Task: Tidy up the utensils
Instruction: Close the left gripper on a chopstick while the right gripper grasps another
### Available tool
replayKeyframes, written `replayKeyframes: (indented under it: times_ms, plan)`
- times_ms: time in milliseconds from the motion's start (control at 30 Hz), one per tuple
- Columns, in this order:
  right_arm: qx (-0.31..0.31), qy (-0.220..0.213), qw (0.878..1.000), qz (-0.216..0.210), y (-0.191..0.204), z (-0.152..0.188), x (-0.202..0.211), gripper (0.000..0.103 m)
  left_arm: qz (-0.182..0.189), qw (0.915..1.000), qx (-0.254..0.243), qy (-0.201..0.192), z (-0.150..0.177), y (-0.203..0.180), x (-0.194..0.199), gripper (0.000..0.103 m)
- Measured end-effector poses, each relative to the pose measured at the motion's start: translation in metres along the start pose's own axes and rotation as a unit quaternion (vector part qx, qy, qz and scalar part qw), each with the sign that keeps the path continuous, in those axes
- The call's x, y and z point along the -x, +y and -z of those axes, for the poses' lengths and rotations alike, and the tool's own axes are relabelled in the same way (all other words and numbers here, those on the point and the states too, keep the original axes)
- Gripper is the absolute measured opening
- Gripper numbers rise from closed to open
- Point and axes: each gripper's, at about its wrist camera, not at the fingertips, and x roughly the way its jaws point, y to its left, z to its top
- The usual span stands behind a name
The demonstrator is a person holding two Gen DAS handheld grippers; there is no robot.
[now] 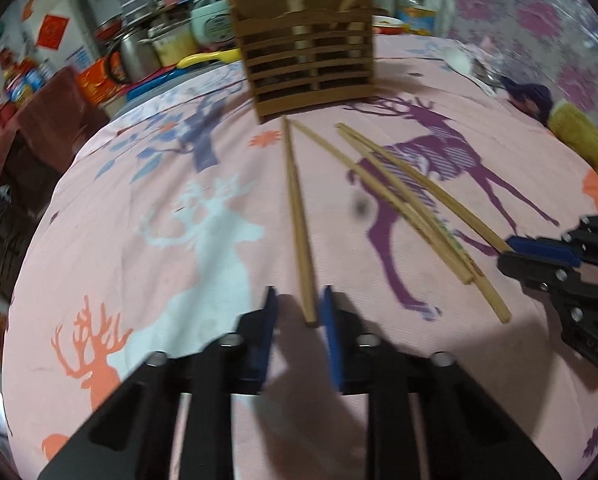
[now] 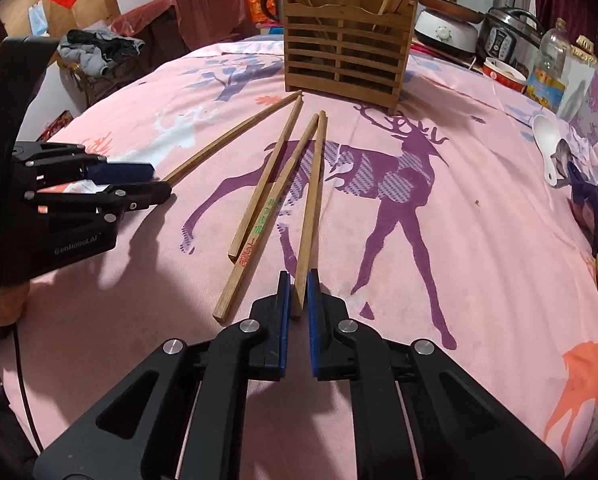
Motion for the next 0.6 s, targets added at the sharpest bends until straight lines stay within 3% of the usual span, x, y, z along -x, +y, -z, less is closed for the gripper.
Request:
replayKeyframes:
  times_ms: [333, 600]
  plan:
    - [0.01, 0.0, 1.0, 0.008, 0.004, 0.0, 0.0, 0.01, 0.019, 0.9997, 0.012, 0.004, 0.0, 0.003, 0.0, 0.008]
    - [0.006, -0.025, 0.999, 0.018, 0.002, -0.003, 0.009, 0.009, 0.019, 0.9992, 0.026, -0.024, -0.003, 0.009, 0.014, 0.006]
